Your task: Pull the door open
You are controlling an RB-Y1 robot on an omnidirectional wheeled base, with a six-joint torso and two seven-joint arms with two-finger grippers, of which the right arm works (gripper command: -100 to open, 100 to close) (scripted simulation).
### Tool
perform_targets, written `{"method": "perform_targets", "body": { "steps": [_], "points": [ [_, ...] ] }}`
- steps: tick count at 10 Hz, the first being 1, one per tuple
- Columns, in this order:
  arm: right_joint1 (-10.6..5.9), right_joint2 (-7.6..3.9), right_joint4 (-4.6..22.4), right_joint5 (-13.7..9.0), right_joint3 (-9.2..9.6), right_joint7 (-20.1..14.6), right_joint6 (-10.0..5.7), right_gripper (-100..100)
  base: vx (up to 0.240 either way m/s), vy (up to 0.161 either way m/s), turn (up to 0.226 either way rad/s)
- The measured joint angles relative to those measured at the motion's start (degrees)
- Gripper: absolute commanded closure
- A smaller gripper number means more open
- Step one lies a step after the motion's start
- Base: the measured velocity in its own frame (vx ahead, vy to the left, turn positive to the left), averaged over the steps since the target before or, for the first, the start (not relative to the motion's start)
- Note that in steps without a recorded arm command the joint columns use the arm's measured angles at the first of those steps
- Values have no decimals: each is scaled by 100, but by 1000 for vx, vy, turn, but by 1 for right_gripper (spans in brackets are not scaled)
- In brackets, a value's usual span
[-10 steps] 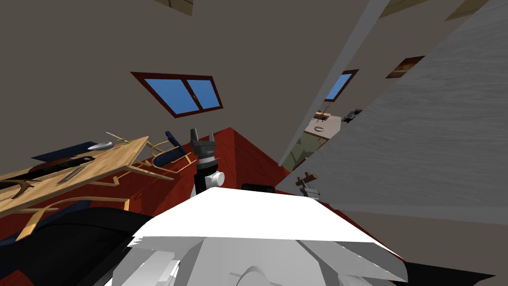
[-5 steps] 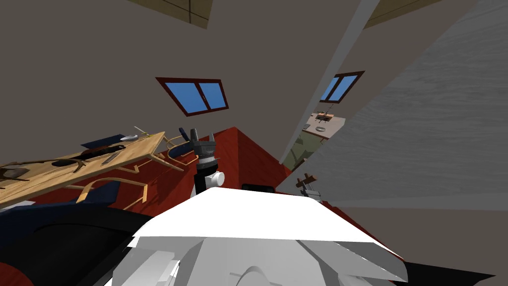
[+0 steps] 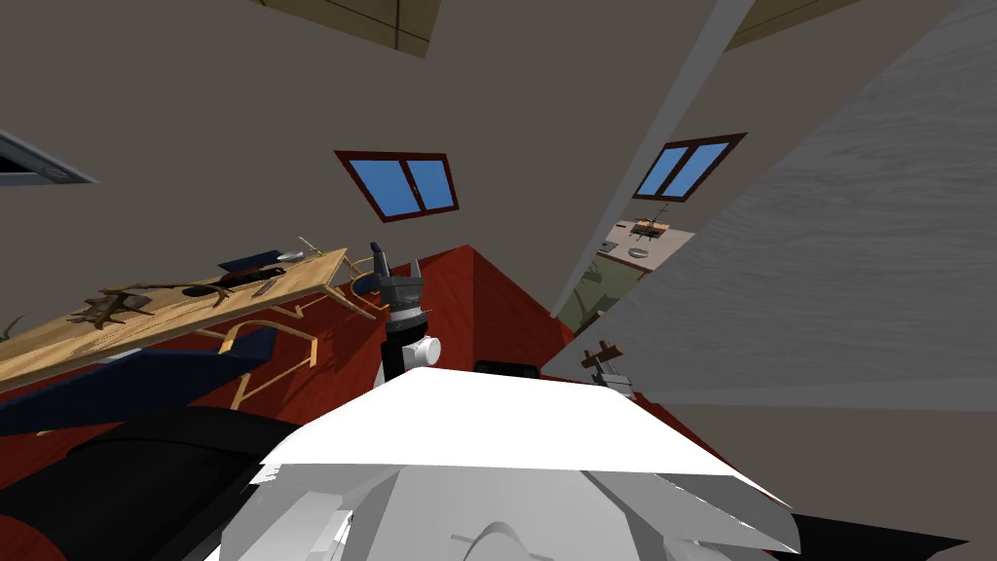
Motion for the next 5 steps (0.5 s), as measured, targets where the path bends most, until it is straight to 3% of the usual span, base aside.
{"method": "perform_targets", "body": {
  "steps": [4, 5],
  "points": [
    [-50, -90, 187, 66, 75, -140, -180, 100, -214, -33, 117],
    [-57, -116, 215, 74, 82, -168, -212, 100, -95, -9, 18]
  ]
}}
